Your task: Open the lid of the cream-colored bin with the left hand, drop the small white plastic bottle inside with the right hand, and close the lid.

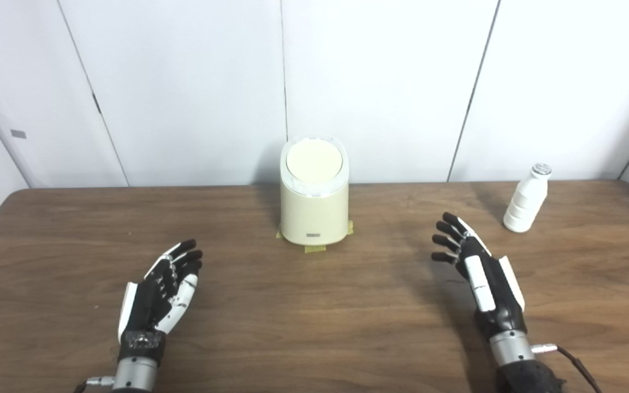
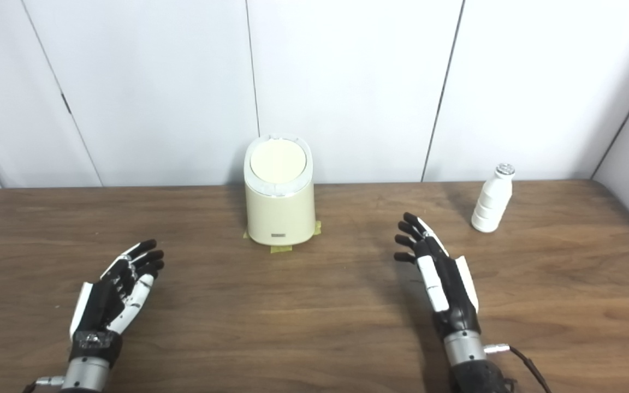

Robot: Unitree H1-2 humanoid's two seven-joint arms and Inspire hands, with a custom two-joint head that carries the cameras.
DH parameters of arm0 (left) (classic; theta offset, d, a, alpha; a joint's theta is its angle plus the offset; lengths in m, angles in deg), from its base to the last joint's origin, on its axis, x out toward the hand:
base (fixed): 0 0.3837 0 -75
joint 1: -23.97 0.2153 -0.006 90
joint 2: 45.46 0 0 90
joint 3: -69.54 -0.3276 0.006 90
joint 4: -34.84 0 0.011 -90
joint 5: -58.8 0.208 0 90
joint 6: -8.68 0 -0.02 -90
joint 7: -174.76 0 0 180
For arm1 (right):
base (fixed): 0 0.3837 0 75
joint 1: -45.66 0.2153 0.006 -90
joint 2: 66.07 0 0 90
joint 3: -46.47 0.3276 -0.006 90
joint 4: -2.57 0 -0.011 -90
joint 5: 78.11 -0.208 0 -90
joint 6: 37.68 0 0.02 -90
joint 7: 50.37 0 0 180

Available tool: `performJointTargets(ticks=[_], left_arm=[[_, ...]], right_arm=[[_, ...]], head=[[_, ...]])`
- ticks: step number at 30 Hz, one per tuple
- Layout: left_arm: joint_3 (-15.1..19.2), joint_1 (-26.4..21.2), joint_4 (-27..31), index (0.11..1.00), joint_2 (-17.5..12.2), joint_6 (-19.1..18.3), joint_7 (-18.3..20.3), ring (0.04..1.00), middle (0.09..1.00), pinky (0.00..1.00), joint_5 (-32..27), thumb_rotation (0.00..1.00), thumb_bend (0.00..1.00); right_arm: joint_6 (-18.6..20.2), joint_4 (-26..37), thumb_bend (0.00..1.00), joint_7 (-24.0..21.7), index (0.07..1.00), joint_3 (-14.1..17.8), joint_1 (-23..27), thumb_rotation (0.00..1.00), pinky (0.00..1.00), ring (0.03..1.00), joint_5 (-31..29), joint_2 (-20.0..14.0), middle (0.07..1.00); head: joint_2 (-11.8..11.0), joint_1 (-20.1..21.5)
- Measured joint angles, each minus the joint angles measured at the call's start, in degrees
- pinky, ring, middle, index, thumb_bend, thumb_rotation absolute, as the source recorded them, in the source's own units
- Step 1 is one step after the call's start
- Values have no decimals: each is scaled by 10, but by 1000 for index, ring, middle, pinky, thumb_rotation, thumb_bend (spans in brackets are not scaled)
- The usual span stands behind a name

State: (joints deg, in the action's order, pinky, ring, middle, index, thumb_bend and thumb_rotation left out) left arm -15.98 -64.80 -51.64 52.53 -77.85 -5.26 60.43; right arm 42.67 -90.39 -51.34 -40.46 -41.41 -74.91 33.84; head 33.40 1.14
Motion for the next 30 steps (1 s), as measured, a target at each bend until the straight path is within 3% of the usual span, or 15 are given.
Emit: performJointTargets(ticks=[22, 25, 27, 30], left_arm=[[-1, 0, 0, 836, -1, 0, 0, 776, 780, 800, 7, 342, 277], [-1, 0, 0, 834, -1, 0, 0, 768, 775, 766, 7, 258, 298], [-2, 0, 1, 823, -1, -1, -2, 764, 769, 743, 16, 193, 379], [-3, 2, 4, 825, 0, -7, -9, 774, 773, 759, 33, 111, 419]], right_arm=[[1, 0, 474, 4, 865, -1, 0, 988, 680, 807, 4, 0, 853], [0, 0, 480, 4, 865, -1, 0, 990, 685, 806, 5, 0, 853], [0, 0, 461, 4, 867, -1, 0, 987, 683, 806, 5, 0, 854], [-1, 0, 460, 4, 869, -1, 0, 983, 680, 804, 5, 0, 854]], head=[[-7, 3], [-10, 4], [-11, 4], [-20, 4]])
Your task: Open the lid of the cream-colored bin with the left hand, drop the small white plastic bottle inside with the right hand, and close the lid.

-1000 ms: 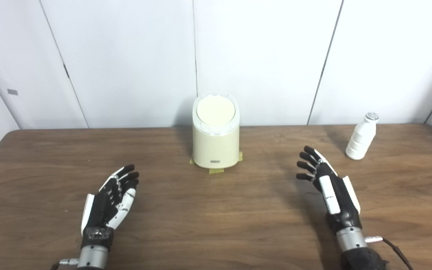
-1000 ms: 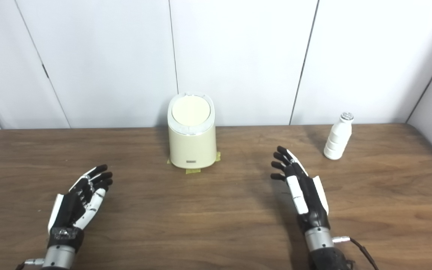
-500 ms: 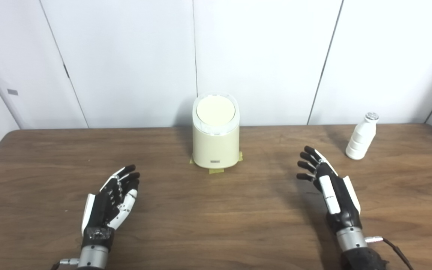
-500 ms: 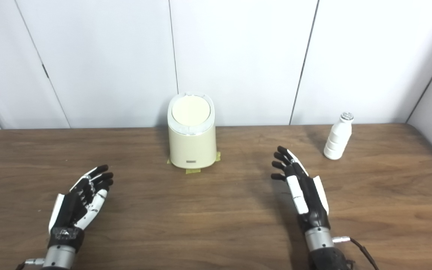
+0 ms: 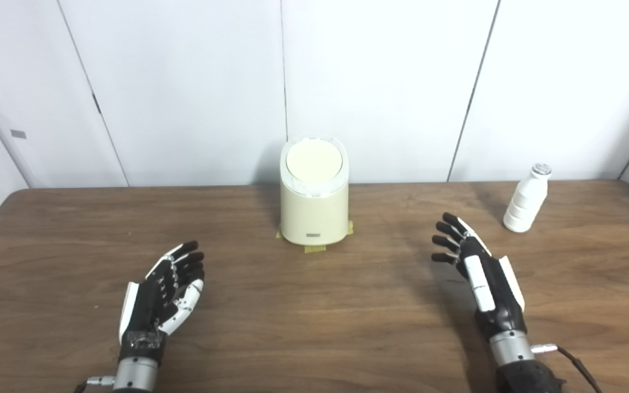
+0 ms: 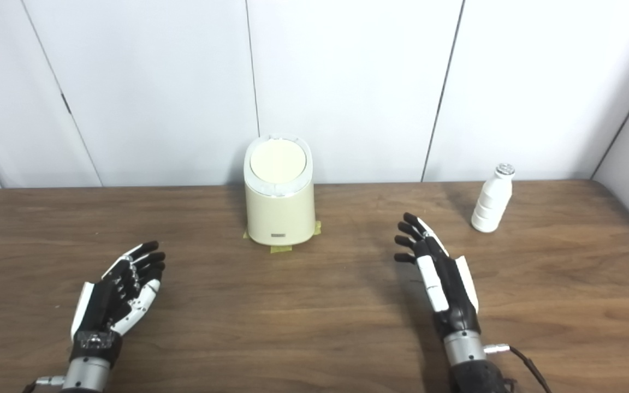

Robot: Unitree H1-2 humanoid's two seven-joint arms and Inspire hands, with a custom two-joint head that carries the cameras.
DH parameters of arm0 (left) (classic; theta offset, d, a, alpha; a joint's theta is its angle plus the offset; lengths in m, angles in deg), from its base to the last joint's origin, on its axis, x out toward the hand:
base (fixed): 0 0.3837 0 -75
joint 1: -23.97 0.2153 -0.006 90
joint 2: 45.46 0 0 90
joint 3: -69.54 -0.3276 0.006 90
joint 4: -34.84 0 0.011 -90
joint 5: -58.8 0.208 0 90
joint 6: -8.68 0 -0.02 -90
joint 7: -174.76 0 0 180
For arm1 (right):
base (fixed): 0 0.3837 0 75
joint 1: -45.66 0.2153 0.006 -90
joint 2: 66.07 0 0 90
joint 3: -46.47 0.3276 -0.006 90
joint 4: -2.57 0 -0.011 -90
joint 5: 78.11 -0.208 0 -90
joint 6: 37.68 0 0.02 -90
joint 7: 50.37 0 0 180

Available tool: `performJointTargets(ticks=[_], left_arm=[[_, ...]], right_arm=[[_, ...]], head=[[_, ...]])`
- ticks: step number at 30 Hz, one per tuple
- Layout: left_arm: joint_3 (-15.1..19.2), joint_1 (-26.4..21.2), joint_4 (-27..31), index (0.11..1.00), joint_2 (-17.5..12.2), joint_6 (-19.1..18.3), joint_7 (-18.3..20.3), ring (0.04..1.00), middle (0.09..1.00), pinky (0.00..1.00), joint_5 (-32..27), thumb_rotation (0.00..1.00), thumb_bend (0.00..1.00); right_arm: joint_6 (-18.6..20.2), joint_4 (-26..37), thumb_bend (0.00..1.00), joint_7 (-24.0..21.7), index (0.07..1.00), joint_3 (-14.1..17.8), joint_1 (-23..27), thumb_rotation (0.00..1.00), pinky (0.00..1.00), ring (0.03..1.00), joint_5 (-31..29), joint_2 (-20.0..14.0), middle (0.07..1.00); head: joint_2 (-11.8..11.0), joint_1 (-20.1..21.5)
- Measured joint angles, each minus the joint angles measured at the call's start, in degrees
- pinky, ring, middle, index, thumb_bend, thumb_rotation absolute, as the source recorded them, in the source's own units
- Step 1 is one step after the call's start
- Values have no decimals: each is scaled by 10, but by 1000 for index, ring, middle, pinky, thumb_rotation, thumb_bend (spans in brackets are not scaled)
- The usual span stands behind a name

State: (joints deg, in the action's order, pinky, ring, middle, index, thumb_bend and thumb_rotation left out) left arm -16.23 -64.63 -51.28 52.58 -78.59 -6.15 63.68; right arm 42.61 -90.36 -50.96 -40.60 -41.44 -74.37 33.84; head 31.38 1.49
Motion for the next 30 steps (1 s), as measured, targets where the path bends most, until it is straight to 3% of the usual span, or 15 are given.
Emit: performJointTargets(ticks=[2, 8, 11, 13, 16, 24, 30], left_arm=[[1, 2, 3, 824, 1, -5, -5, 767, 774, 757, 2, 52, 467], [2, 13, 24, 828, 3, -32, -6, 761, 782, 777, 14, 29, 649], [-4, 13, 43, 833, 2, -55, -7, 762, 788, 814, 37, 72, 708], [-4, 11, 64, 839, 1, -87, -5, 761, 795, 769, 41, 172, 690], [0, -1, 89, 853, -4, -134, 1, 774, 807, 777, 39, 277, 688], [4, -128, 137, 855, -34, -240, 22, 782, 816, 754, 34, 253, 737], [-21, -186, 141, 874, -40, -287, 51, 817, 851, 735, 35, 178, 684]], right_arm=[[-1, 0, 467, 0, 869, 0, 0, 981, 677, 800, 1, 0, 848], [-4, 0, 479, 2, 877, 0, -1, 977, 693, 805, 5, 0, 854], [-4, 1, 484, 5, 880, 0, -1, 992, 696, 807, 10, -1, 854], [-4, 1, 486, 7, 885, 0, -2, 992, 695, 807, 15, -1, 855], [-5, 1, 490, 7, 921, 0, -3, 982, 702, 811, 19, -3, 858], [-14, 0, 487, 8, 964, 0, -4, 973, 706, 815, 20, -3, 861], [-15, 1, 487, 10, 966, 0, -4, 972, 705, 817, 21, -3, 862]], head=[[-7, 2], [-15, 7], [-16, 4], [-18, 3], [-20, 3], [-22, 2], [-20, -4]])
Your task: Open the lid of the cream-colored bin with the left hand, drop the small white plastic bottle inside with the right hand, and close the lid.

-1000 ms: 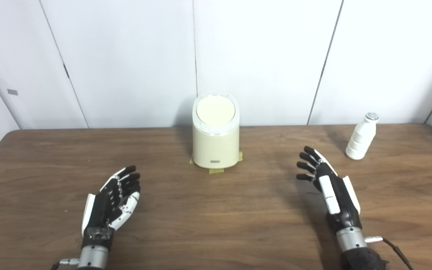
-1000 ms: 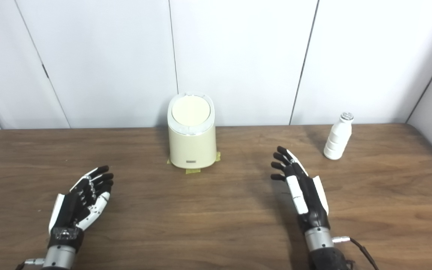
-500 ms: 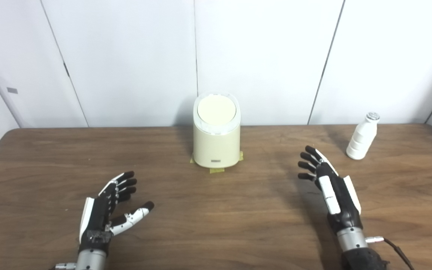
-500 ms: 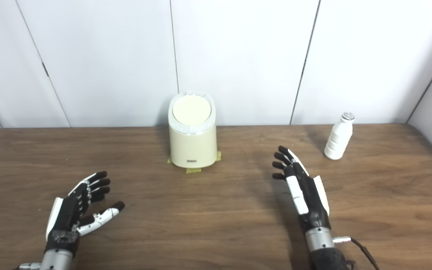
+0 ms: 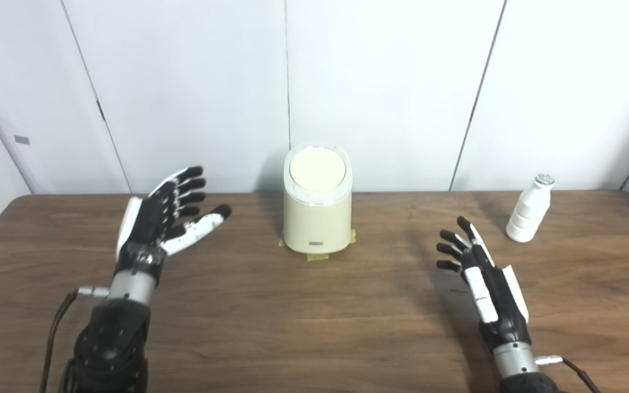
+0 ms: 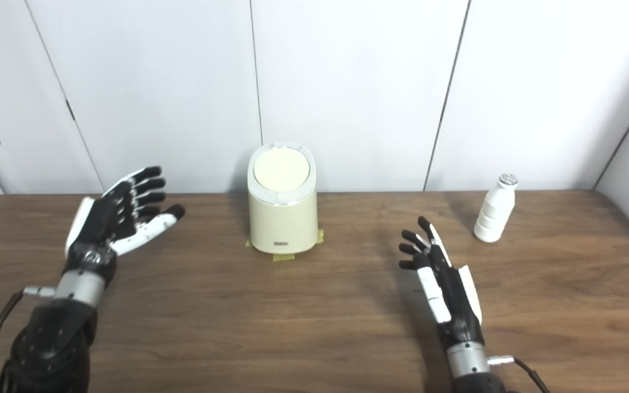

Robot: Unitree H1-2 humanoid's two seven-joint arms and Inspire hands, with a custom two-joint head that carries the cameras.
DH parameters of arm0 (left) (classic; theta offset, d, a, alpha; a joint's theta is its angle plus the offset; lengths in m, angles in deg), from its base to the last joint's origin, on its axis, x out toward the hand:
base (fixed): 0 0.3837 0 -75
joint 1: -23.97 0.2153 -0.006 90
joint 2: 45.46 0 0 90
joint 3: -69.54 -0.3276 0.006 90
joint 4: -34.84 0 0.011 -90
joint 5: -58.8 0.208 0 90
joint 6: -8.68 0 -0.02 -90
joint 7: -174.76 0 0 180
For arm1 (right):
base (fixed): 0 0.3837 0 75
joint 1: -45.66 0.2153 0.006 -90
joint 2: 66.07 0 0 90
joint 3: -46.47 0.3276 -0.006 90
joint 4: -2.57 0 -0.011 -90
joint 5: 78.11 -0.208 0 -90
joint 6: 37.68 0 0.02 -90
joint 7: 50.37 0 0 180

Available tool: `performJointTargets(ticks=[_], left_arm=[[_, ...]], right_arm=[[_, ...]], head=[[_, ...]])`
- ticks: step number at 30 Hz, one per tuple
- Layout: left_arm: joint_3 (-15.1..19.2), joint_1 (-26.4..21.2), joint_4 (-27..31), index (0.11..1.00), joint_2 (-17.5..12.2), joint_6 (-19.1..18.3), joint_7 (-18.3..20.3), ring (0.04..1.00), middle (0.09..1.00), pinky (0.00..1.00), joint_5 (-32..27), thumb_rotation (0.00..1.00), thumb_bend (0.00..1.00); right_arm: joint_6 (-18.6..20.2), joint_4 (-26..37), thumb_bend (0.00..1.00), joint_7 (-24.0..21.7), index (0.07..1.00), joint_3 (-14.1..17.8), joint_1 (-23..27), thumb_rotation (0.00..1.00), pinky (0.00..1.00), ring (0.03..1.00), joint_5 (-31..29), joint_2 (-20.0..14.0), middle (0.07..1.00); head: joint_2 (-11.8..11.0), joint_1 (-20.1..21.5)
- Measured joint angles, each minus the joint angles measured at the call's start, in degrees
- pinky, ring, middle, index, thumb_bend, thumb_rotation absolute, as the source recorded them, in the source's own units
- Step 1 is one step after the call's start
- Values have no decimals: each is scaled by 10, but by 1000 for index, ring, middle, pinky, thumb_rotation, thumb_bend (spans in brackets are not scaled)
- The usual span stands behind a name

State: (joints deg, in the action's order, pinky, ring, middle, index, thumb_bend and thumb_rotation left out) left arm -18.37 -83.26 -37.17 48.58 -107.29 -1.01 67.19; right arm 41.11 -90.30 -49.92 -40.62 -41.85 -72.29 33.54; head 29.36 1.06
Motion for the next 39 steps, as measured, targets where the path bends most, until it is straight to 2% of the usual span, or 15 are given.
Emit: performJointTargets(ticks=[6, 11, 14, 20, 24, 29, 34, 39], left_arm=[[-38, -63, -55, 862, -28, -10, 29, 818, 839, 755, 20, 147, 690], [-66, -111, -118, 862, -25, -5, 30, 809, 832, 751, 39, 177, 709], [-78, -127, -163, 855, -12, 0, 29, 794, 824, 725, 44, 163, 699], [-83, -160, -228, 864, 17, 7, 27, 794, 822, 709, 45, 164, 697], [-88, -186, -255, 873, 18, 27, 27, 792, 829, 693, 50, 162, 692], [-98, -219, -301, 901, 16, 39, 27, 822, 868, 708, 56, 243, 709], [-104, -229, -329, 914, 17, 48, 27, 818, 876, 692, 57, 291, 723], [-108, -232, -333, 915, 14, 48, 27, 814, 874, 689, 61, 285, 709]], right_arm=[[-2, 0, 486, 0, 953, -1, 0, 988, 690, 804, 4, -1, 856], [-4, 0, 478, 0, 951, -2, 1, 985, 693, 806, 4, -1, 859], [-4, -1, 479, 0, 948, -2, 1, 980, 692, 808, 3, -1, 861], [-5, -1, 488, 0, 945, -3, 1, 988, 686, 807, 2, 0, 860], [-5, -1, 499, 0, 947, -4, 1, 991, 691, 813, 2, -1, 861], [-5, -1, 500, 0, 950, -5, 2, 987, 691, 810, 2, 0, 862], [-4, -1, 495, 0, 951, -5, 2, 990, 692, 811, 2, 0, 860], [-4, -1, 487, 0, 955, -5, 3, 984, 692, 815, -1, 0, 864]], head=[[-7, -4], [-10, -4], [-11, -5], [-11, -6], [-10, -9], [-9, -8], [-7, -8], [-7, -9]])
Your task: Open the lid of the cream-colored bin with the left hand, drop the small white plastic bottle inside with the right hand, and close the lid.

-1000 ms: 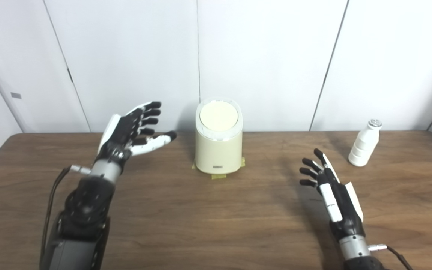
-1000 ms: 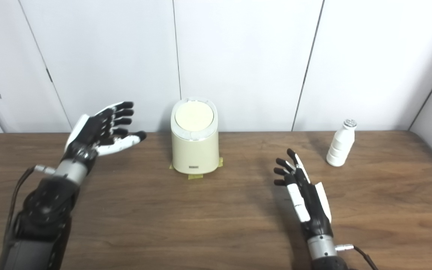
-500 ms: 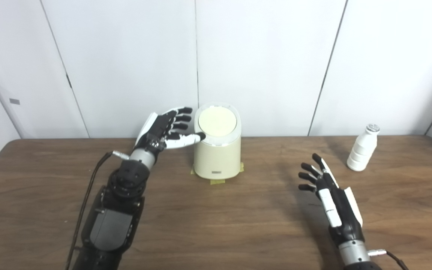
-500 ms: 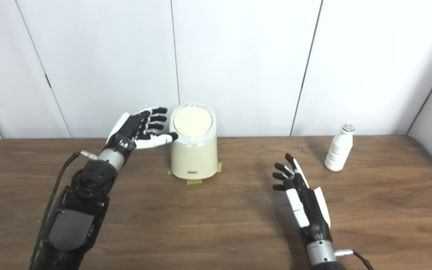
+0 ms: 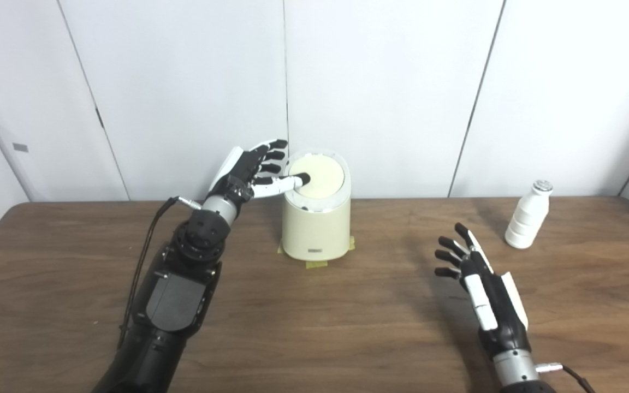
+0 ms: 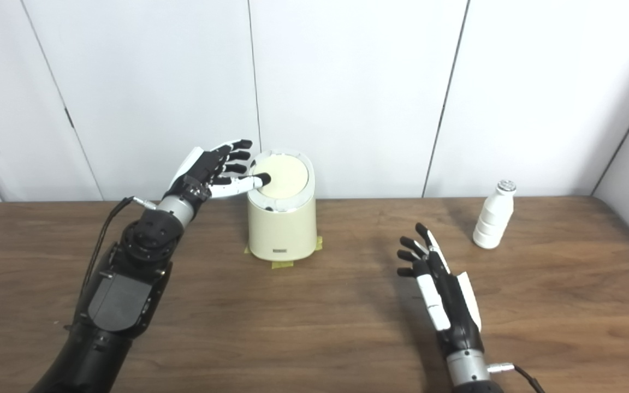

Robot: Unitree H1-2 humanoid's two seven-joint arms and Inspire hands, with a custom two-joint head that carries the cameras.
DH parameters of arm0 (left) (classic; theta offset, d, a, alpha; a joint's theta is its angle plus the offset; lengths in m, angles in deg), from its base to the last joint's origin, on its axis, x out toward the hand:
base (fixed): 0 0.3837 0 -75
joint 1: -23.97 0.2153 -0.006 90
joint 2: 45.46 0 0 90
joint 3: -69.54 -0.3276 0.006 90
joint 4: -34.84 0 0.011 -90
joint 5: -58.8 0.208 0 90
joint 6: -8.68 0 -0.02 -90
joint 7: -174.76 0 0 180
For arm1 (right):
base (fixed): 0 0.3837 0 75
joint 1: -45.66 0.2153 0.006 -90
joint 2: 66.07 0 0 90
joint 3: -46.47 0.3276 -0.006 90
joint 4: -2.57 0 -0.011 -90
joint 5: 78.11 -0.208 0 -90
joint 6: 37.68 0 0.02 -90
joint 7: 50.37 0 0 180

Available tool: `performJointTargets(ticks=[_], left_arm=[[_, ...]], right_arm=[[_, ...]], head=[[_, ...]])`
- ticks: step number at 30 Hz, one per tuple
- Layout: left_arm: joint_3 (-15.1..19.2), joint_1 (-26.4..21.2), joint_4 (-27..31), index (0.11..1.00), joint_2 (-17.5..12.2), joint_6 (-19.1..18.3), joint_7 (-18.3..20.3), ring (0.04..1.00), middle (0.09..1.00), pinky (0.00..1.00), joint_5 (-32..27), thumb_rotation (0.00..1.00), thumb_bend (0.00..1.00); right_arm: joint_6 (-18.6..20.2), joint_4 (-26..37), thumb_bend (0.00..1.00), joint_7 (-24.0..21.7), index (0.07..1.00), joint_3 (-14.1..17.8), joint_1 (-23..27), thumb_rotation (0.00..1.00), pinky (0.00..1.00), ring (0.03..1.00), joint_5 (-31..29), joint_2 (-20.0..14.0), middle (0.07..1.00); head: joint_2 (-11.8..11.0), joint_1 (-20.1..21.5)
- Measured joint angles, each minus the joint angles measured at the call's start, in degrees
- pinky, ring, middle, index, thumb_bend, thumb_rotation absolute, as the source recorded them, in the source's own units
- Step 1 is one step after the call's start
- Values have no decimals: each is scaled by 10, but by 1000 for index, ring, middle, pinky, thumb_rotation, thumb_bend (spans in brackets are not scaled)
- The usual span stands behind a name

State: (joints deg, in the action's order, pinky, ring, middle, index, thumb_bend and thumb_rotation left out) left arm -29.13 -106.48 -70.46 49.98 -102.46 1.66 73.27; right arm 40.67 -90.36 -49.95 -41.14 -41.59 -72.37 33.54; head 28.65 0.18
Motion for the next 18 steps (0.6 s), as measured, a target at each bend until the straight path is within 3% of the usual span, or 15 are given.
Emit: performJointTargets(ticks=[8, 18], left_arm=[[-24, -16, -31, 917, -4, 0, 4, 826, 881, 687, 18, 303, 707], [-49, -64, -91, 936, -4, 6, 3, 841, 898, 693, 44, 175, 790]], right_arm=[[0, -1, 473, -4, 948, 0, 2, 971, 709, 819, -3, 0, 865], [0, -3, 483, -6, 942, -2, 4, 971, 723, 834, -4, 1, 865]], head=[[-1, -1], [-1, 1]])
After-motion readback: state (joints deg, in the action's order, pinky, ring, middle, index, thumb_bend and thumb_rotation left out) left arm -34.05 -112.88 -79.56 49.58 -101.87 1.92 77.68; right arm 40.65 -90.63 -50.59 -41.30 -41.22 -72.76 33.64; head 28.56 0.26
